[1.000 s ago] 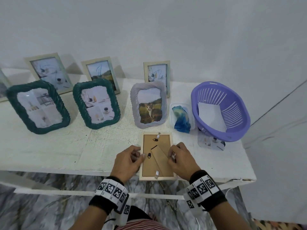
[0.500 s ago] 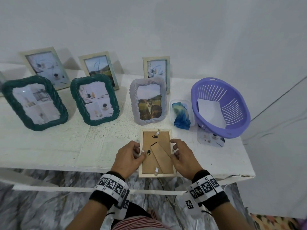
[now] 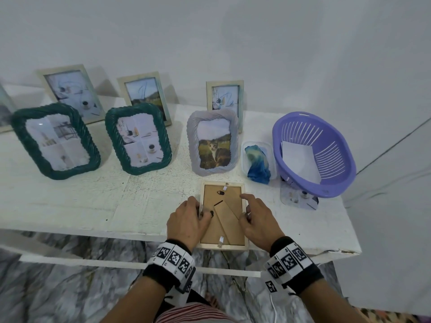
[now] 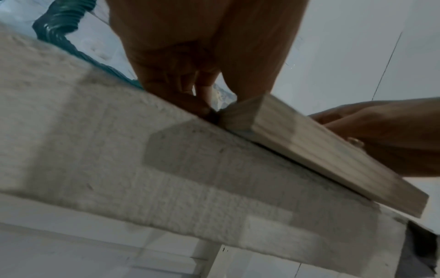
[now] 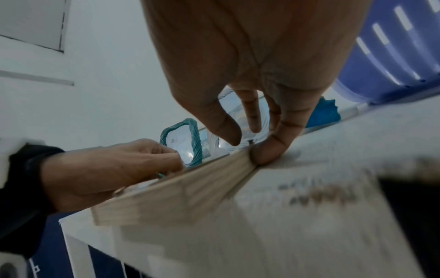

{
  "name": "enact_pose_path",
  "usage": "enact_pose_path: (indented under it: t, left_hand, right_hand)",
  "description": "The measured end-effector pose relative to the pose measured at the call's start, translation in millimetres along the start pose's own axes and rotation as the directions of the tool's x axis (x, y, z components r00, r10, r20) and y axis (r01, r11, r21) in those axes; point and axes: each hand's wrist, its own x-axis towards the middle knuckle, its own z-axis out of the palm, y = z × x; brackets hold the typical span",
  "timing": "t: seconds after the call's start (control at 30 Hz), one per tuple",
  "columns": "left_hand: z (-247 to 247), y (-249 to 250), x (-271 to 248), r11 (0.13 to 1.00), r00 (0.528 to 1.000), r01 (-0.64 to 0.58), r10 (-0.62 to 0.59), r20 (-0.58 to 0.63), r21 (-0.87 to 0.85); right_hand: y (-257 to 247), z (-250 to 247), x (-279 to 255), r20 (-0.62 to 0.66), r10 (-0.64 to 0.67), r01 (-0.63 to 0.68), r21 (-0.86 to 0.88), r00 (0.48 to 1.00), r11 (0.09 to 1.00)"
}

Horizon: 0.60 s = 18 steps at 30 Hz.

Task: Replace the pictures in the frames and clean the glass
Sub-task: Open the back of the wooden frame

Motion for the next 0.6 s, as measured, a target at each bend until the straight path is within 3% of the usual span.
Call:
enact_pose_path:
  t: [0.13, 0.23, 0.33, 0.6]
  left_hand:
    - [-2.6, -5.2, 0.4, 0.998, 0.999, -0.046, 0.047, -0.019, 0.042]
    - [-0.3, -16.1, 0.9, 0.978, 0.973, -0.2, 0.205, -0.105, 0.055]
    - [6.4, -30.5, 3.6, 0.949, 0.941, -0.315, 0.308, -0.138, -0.029]
    - [11.2, -39.1, 3.8, 0.922, 0.913, -0.38, 0.361, -0.192, -0.072]
  right_hand:
    - [-10.9, -9.1, 20.5, 0.018, 0.013, -0.01, -0.165, 1.0, 0.986]
    - [-21.9, -13.7, 39.6, -0.044, -0.022, 0.009, -0.273, 0.999, 0.962]
    - [-28.9, -13.3, 57.1, -0.026, -0.022, 0.012, -0.333, 0.999, 0.943]
    - [-35.3, -10.6, 80.9, 0.057, 0.02, 0.011, -0.492, 0.998, 0.87]
